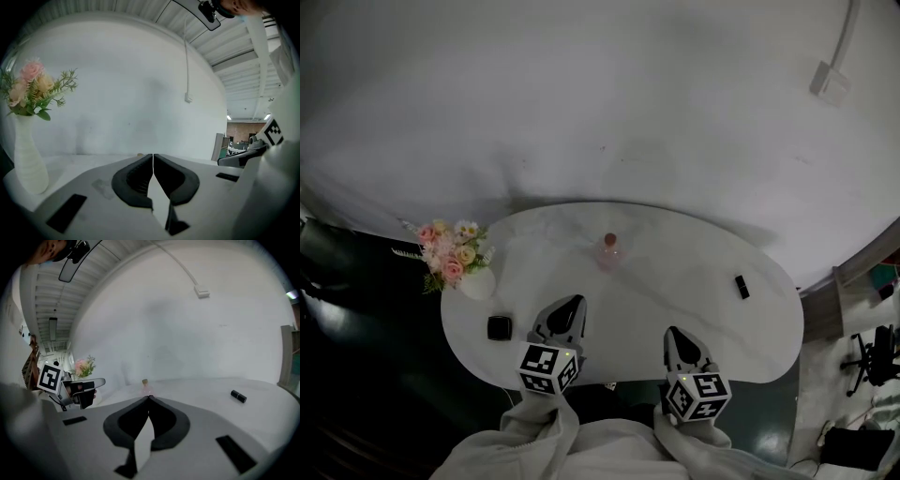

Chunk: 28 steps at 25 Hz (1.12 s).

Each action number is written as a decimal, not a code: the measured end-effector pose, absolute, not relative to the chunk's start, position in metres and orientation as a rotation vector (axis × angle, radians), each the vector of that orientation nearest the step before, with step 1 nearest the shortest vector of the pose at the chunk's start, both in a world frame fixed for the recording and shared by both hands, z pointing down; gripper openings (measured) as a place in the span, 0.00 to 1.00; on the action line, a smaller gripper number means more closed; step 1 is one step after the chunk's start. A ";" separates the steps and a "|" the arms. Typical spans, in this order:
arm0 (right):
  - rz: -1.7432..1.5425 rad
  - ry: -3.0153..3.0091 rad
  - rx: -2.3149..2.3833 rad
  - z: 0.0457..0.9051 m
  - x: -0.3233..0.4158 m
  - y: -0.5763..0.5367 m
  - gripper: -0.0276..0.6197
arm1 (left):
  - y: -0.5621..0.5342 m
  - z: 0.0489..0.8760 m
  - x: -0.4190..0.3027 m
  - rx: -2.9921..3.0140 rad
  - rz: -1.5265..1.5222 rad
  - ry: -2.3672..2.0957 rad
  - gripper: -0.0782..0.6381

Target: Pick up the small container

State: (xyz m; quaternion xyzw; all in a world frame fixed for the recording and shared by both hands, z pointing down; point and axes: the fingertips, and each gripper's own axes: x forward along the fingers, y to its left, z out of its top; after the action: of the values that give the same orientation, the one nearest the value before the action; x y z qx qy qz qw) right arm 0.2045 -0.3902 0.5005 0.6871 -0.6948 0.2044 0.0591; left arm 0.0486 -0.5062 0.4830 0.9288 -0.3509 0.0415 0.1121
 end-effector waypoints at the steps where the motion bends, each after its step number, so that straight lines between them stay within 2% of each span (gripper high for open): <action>1: 0.614 -2.102 2.082 0.500 0.205 -0.394 0.12 | -0.509 0.484 0.049 2.727 0.125 -1.027 0.13; 15: 0.667 -2.064 2.002 0.514 0.226 -0.417 0.12 | -0.543 0.506 0.076 2.689 0.215 -1.021 0.14; 16: 0.661 -2.063 1.994 0.513 0.229 -0.420 0.12 | -0.546 0.507 0.080 2.685 0.210 -1.013 0.16; 18: 0.657 -2.061 1.979 0.515 0.234 -0.425 0.12 | -0.552 0.509 0.091 2.679 0.194 -0.982 0.30; 28: 0.718 -2.061 1.895 0.536 0.240 -0.442 0.12 | -0.598 0.548 0.127 2.676 0.273 -0.997 0.43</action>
State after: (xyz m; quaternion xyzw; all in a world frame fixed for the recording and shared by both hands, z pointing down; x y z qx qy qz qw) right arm 0.2402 -0.4424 0.5357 0.6505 -0.7073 0.2464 0.1254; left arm 0.1274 -0.5985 0.5477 0.9241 -0.3444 0.0944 0.1361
